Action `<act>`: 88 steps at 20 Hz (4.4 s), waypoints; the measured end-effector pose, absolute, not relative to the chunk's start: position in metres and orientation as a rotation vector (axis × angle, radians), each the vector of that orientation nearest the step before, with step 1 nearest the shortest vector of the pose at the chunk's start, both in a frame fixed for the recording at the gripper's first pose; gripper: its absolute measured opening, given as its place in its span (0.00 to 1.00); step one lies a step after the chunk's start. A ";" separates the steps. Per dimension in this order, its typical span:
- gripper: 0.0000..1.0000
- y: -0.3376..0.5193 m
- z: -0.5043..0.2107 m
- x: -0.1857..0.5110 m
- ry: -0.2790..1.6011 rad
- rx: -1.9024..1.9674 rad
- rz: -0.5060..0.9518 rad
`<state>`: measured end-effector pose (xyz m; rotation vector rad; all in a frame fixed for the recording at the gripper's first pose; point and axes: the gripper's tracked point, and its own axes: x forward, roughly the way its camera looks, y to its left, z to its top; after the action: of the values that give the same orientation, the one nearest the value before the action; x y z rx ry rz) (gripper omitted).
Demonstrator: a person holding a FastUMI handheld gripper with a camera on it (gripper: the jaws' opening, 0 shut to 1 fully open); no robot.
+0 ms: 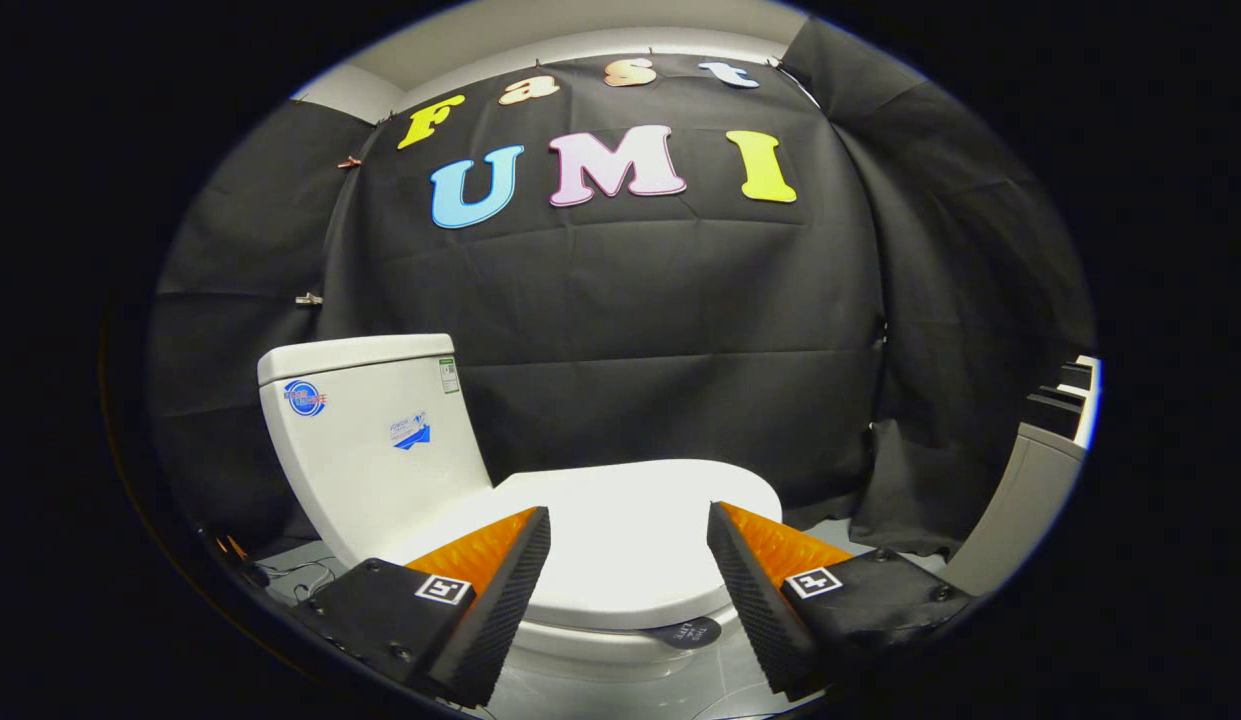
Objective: Open the toilet lid.
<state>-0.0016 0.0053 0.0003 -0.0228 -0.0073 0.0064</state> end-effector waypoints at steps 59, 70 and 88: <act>0.98 -0.032 -0.047 0.013 0.147 0.027 -0.021; 0.98 -0.026 -0.045 0.010 0.142 0.015 -0.001; 0.99 -0.083 -0.116 0.012 0.351 0.192 -0.098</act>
<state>0.0123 -0.0831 -0.1165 0.1916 0.3514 -0.0982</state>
